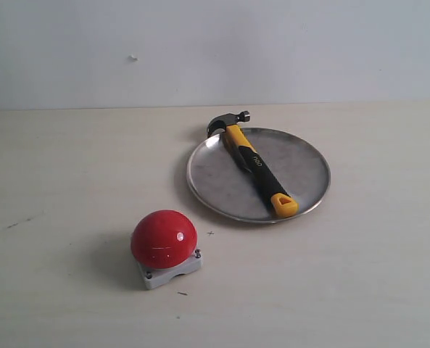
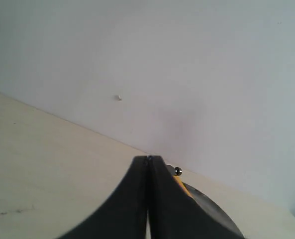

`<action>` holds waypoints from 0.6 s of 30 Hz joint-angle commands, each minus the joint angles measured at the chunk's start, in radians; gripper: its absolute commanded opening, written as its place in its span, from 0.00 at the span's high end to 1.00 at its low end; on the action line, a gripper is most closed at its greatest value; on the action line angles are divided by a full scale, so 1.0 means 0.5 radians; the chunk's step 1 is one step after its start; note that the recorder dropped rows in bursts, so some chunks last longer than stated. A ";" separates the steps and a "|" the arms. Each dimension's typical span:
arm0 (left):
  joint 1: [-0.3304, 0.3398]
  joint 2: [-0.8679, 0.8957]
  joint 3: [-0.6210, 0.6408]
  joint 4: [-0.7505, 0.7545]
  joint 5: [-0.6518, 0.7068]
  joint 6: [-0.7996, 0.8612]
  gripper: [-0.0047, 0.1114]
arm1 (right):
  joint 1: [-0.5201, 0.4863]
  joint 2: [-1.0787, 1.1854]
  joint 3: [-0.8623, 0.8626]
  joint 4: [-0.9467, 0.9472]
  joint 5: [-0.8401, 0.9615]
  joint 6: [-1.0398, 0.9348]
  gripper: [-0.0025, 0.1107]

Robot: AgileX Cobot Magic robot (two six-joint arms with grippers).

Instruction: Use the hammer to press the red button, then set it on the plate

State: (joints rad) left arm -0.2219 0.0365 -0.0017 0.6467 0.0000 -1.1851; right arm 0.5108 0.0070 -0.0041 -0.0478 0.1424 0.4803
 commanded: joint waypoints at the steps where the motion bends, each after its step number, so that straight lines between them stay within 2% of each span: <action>1: 0.004 -0.010 0.003 0.001 -0.107 -0.008 0.96 | 0.000 -0.008 0.008 -0.008 -0.018 -0.013 0.98; 5: 0.004 -0.010 0.003 -0.002 -0.272 -0.008 0.96 | 0.000 -0.008 0.008 -0.008 -0.018 -0.013 0.98; 7: 0.004 -0.033 0.003 -0.078 -0.303 0.113 0.96 | 0.000 -0.008 0.008 -0.008 -0.018 -0.013 0.98; 8: 0.004 -0.053 0.003 -0.214 -0.303 0.358 0.96 | 0.000 -0.008 0.008 -0.008 -0.018 -0.013 0.98; 12: 0.004 -0.073 0.003 -1.086 -0.207 1.639 0.96 | 0.000 -0.008 0.008 -0.008 -0.018 -0.013 0.98; 13: 0.004 -0.073 0.003 -1.193 -0.193 1.876 0.96 | 0.000 -0.008 0.008 -0.008 -0.018 -0.013 0.98; 15: 0.005 -0.073 0.003 -1.222 -0.133 2.087 0.96 | 0.000 -0.008 0.008 -0.008 -0.018 -0.013 0.98; 18: 0.005 -0.073 0.003 -1.213 0.015 2.232 0.96 | 0.000 -0.008 0.008 -0.008 -0.018 -0.013 0.98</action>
State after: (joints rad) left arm -0.2211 0.0064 0.0005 0.0760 -0.0586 -0.1857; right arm 0.5108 0.0070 -0.0041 -0.0478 0.1424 0.4803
